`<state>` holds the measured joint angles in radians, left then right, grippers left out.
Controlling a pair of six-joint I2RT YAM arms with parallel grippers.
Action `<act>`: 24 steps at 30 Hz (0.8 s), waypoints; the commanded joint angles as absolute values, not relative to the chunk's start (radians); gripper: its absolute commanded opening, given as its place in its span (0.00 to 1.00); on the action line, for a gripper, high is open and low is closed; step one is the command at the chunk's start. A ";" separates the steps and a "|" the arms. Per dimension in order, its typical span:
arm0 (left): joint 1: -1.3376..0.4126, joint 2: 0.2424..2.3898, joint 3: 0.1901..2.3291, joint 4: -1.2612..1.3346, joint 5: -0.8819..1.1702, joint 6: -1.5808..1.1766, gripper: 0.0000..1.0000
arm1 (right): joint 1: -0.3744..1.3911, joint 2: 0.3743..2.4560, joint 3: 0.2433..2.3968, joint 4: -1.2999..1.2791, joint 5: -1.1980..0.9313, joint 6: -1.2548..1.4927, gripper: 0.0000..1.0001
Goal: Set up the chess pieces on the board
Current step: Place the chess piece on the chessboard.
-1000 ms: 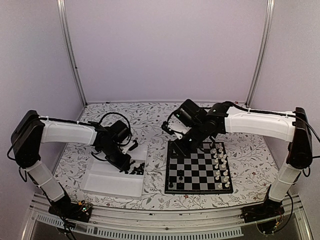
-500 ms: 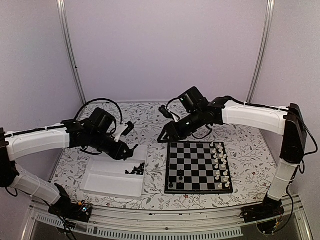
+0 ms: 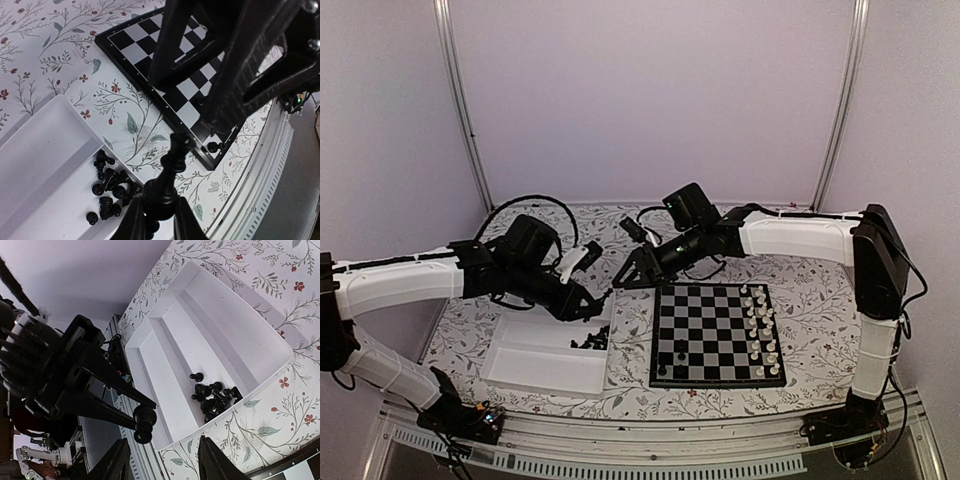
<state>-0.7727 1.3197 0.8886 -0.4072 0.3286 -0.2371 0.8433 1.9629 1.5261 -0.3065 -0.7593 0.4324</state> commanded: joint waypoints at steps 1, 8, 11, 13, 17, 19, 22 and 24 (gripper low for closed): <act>-0.808 1.349 0.936 -0.376 0.336 -0.244 0.03 | 0.845 1.985 1.559 -0.251 -0.818 0.453 0.49; -0.829 1.389 0.979 -0.372 0.327 -0.246 0.03 | 0.847 1.994 1.553 -0.258 -0.827 0.451 0.46; -0.830 1.398 0.987 -0.371 0.311 -0.248 0.03 | 0.847 1.988 1.546 -0.268 -0.821 0.444 0.43; -0.830 1.401 0.992 -0.373 0.304 -0.247 0.03 | 0.847 1.983 1.538 -0.270 -0.818 0.438 0.39; -0.830 1.409 1.000 -0.374 0.290 -0.249 0.03 | 0.847 1.973 1.526 -0.272 -0.813 0.434 0.32; -0.830 1.413 1.002 -0.375 0.286 -0.249 0.02 | 0.848 1.970 1.523 -0.274 -0.811 0.433 0.29; -0.830 1.420 1.004 -0.373 0.287 -0.249 0.02 | 0.846 1.968 1.523 -0.276 -0.811 0.434 0.15; -0.830 1.424 1.005 -0.375 0.284 -0.250 0.02 | 0.847 1.968 1.523 -0.279 -0.809 0.434 0.11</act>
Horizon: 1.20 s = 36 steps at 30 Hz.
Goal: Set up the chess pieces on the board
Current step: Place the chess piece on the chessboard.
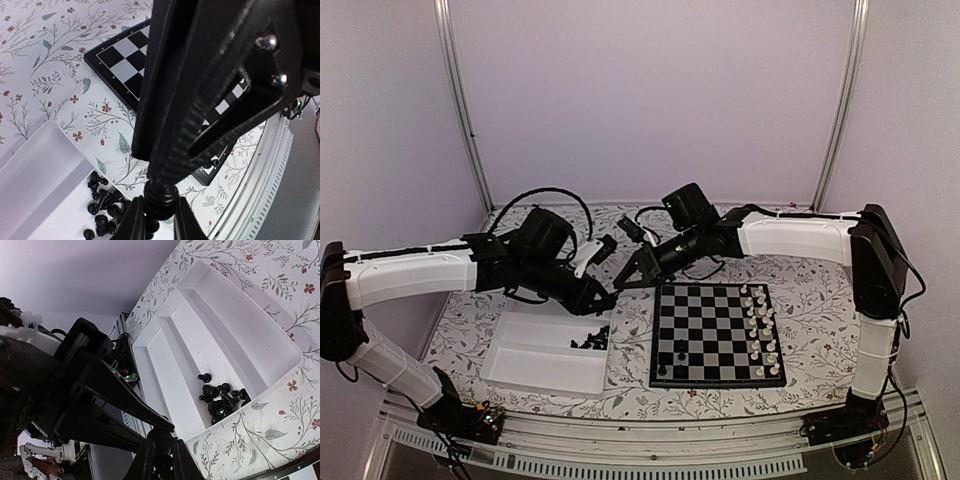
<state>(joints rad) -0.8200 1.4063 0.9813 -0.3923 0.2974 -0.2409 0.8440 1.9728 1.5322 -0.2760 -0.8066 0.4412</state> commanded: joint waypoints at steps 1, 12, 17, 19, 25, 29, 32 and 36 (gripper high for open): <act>-0.830 1.425 1.005 -0.375 0.281 -0.250 0.02 | 0.848 1.967 1.522 -0.281 -0.809 0.433 0.09; -0.829 1.419 0.926 -0.377 0.266 -0.241 0.03 | 0.825 1.891 1.519 -0.308 -0.715 0.412 0.00; -0.827 1.389 0.858 -0.371 0.257 -0.243 0.03 | 0.819 1.858 1.540 -0.402 -0.589 0.351 0.00; -0.825 1.378 0.839 -0.367 0.255 -0.249 0.03 | 0.821 1.863 1.557 -0.473 -0.513 0.314 0.00; -0.819 1.358 0.821 -0.357 0.244 -0.262 0.03 | 0.853 1.873 1.561 -0.629 -0.257 0.189 0.00; -0.816 1.360 0.827 -0.352 0.242 -0.265 0.03 | 0.887 1.898 1.538 -0.677 -0.145 0.151 0.00; -0.814 1.367 0.835 -0.354 0.243 -0.263 0.03 | 0.909 1.913 1.523 -0.691 -0.097 0.134 0.00; -0.811 1.382 0.854 -0.365 0.242 -0.253 0.03 | 0.919 1.932 1.494 -0.685 -0.081 0.142 0.00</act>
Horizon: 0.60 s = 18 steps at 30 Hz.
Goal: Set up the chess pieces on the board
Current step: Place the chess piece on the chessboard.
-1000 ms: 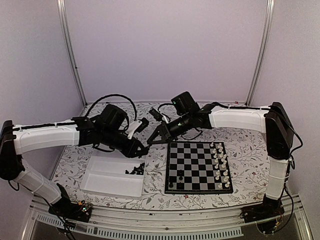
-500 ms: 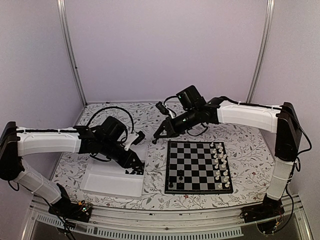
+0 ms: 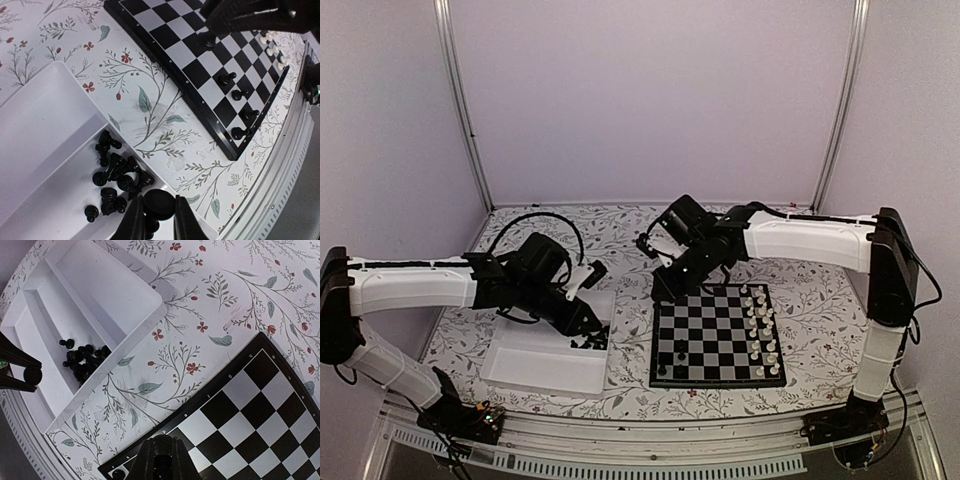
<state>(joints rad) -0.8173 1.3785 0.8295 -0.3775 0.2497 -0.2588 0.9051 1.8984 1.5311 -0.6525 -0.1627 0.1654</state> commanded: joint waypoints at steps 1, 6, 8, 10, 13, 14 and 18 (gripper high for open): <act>-0.811 1.385 0.859 -0.369 0.241 -0.252 0.03 | 0.925 1.933 1.485 -0.681 -0.074 0.143 0.00; -0.810 1.389 0.864 -0.369 0.243 -0.255 0.03 | 0.949 1.942 1.451 -0.669 -0.045 0.131 0.00; -0.810 1.391 0.865 -0.370 0.248 -0.259 0.03 | 0.952 1.955 1.445 -0.669 -0.043 0.124 0.00; -0.810 1.390 0.864 -0.369 0.249 -0.261 0.03 | 0.954 1.964 1.437 -0.663 -0.044 0.124 0.00; -0.809 1.391 0.862 -0.369 0.249 -0.262 0.03 | 0.955 1.964 1.427 -0.649 -0.057 0.127 0.00; -0.808 1.391 0.862 -0.367 0.250 -0.263 0.03 | 0.955 1.966 1.425 -0.647 -0.063 0.128 0.01; -0.808 1.394 0.861 -0.365 0.249 -0.265 0.03 | 0.961 1.971 1.424 -0.640 -0.079 0.124 0.01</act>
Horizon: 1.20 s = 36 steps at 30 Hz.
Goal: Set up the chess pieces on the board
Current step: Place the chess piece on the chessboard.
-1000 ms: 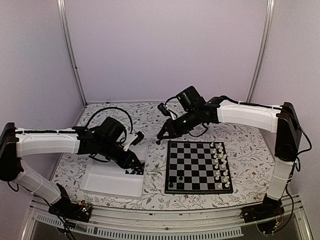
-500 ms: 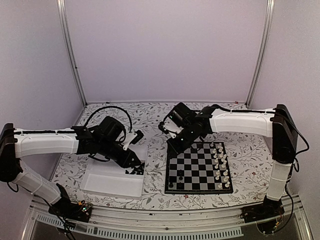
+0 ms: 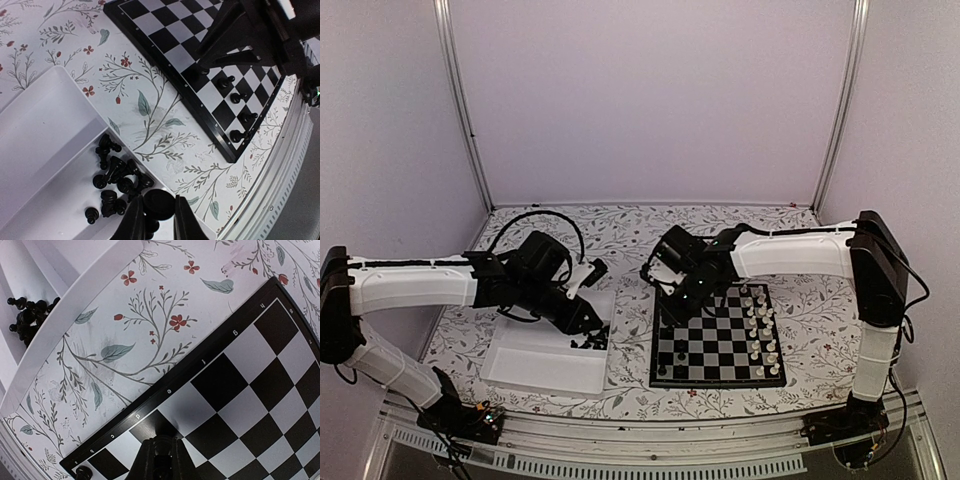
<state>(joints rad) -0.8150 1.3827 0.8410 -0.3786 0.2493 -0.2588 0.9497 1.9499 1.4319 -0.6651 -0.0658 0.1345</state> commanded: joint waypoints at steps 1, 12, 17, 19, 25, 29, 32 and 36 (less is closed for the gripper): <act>-0.808 1.394 0.861 -0.364 0.250 -0.266 0.03 | 0.961 1.972 1.424 -0.640 -0.082 0.124 0.01; -0.808 1.408 0.862 -0.359 0.253 -0.266 0.03 | 0.962 1.980 1.424 -0.640 -0.089 0.121 0.02; -0.808 1.414 0.862 -0.354 0.254 -0.266 0.04 | 0.962 1.979 1.427 -0.644 -0.081 0.122 0.02; -0.809 1.414 0.862 -0.355 0.254 -0.265 0.03 | 0.962 1.978 1.436 -0.648 -0.059 0.123 0.02; -0.807 1.407 0.858 -0.363 0.253 -0.263 0.03 | 0.929 1.969 1.474 -0.649 -0.031 0.115 0.02; -0.807 1.398 0.854 -0.369 0.252 -0.263 0.03 | 0.895 1.985 1.510 -0.657 -0.037 0.106 0.02; -0.807 1.392 0.850 -0.370 0.249 -0.265 0.03 | 0.874 2.002 1.539 -0.663 -0.043 0.101 0.02; -0.807 1.384 0.843 -0.368 0.247 -0.271 0.03 | 0.835 2.019 1.580 -0.673 -0.046 0.100 0.02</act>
